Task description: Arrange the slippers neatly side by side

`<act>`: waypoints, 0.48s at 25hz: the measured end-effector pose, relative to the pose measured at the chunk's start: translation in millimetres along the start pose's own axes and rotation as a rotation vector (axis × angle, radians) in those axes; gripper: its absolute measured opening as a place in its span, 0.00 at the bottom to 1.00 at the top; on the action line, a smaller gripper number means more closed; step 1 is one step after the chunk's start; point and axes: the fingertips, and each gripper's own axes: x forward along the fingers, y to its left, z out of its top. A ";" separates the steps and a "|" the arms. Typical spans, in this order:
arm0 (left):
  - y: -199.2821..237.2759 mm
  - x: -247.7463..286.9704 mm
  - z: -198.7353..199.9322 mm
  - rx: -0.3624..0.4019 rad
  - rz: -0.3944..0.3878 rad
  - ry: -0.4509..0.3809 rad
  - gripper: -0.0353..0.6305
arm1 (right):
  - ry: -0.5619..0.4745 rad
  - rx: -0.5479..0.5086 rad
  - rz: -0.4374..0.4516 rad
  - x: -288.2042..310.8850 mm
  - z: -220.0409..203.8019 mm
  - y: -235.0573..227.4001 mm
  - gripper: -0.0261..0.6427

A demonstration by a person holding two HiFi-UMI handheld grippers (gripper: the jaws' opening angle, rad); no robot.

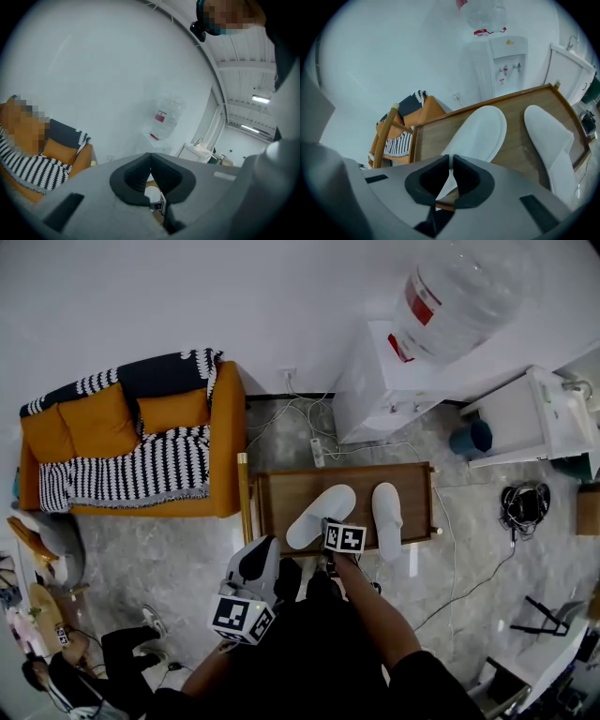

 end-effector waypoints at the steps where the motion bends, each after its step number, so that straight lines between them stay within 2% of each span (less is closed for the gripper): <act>1: -3.3 0.3 -0.9 0.000 -0.001 0.000 0.07 | 0.002 -0.025 0.003 -4.4 0.7 -2.3 0.08; 12: -49.4 3.0 -9.9 0.018 -0.012 -0.009 0.07 | 0.037 -0.270 0.039 -52.8 1.4 -35.8 0.08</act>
